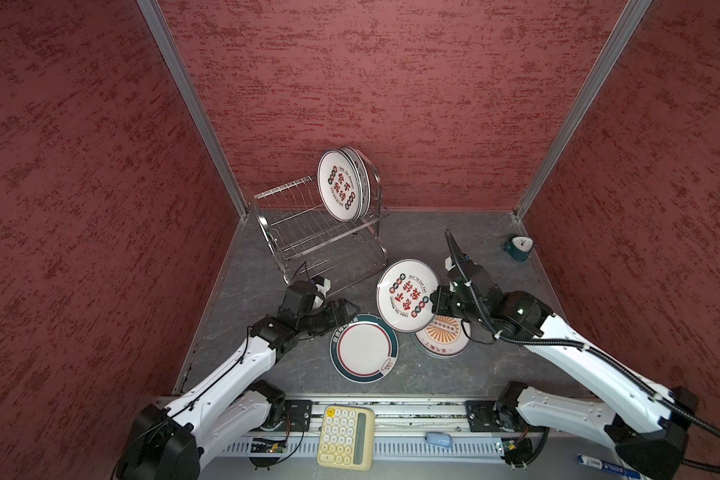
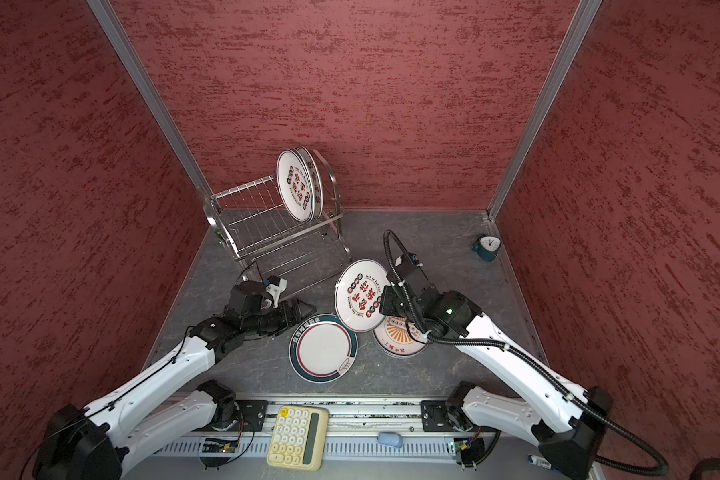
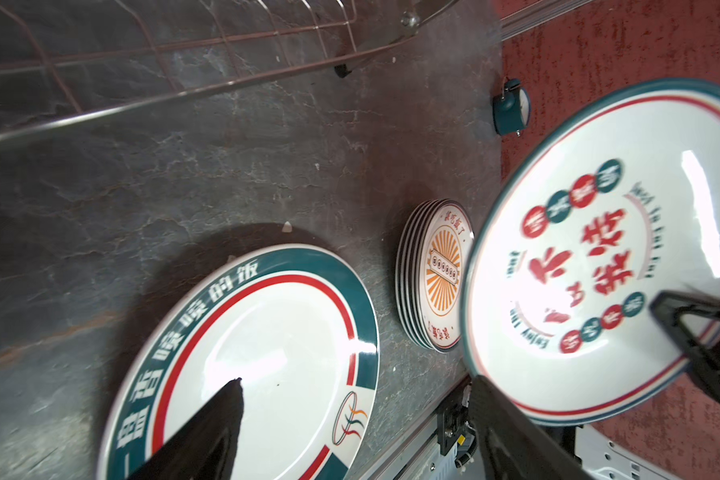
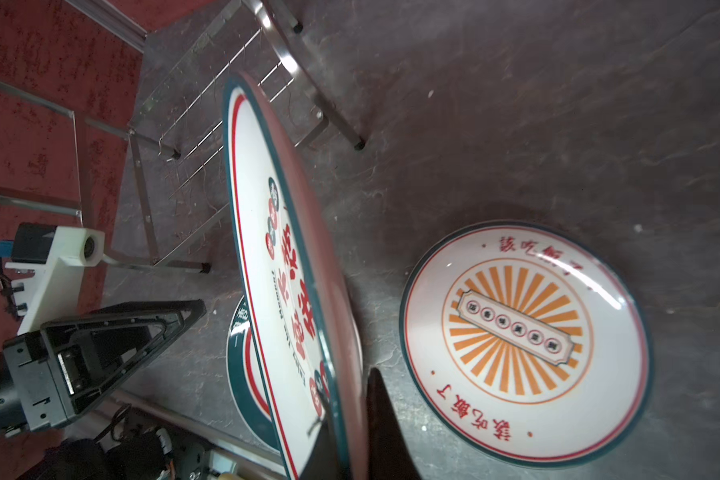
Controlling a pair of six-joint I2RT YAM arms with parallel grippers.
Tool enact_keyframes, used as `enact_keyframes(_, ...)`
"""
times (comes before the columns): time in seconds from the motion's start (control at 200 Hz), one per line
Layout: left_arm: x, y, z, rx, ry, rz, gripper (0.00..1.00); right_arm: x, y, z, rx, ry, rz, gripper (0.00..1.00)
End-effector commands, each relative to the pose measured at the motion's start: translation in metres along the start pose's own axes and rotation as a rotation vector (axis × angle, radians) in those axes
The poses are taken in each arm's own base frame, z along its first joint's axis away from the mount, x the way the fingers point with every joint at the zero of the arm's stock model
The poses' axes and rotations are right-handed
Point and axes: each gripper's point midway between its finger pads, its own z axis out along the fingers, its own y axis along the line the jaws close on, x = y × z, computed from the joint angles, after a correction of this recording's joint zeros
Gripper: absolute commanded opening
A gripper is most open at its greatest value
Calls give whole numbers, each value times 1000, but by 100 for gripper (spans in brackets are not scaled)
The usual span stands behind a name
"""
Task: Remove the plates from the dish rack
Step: 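Carry the plate over the green-rimmed plate while the left gripper grasps its rim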
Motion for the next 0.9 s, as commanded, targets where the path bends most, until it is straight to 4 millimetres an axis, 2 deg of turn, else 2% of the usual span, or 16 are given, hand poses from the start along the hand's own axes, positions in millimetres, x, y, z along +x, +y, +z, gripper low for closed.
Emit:
enact_keyframes(0.0, -1, -11, 3, 62, -3, 8, 85, -10, 54, -4, -264, 9, 64, 0)
enact_keyframes(0.185, 1, -11, 7, 75, 7, 8, 83, 4, 66, 14, -373, 71, 109, 0)
enact_keyframes(0.266, 1, -13, 9, 88, 12, 10, 79, 9, 72, 21, -417, 100, 126, 0)
enact_keyframes(0.371, 1, -16, 9, 107, 16, 13, 64, 13, 76, 27, -454, 120, 137, 0)
enact_keyframes(0.526, 5, -18, 9, 126, 32, 10, 33, 17, 81, 34, -497, 147, 156, 0)
enact_keyframes(0.636, 9, -16, 7, 129, 42, 0, 18, 22, 81, 42, -519, 170, 172, 0)
enact_keyframes(0.711, 12, -16, 5, 136, 47, -5, 10, 24, 82, 47, -525, 182, 174, 0)
enact_keyframes(0.812, 17, -12, 1, 127, 53, -13, 0, 26, 85, 49, -541, 196, 167, 6)
enact_keyframes(0.892, 20, -7, 0, 112, 55, -19, 0, 26, 85, 52, -535, 199, 163, 7)
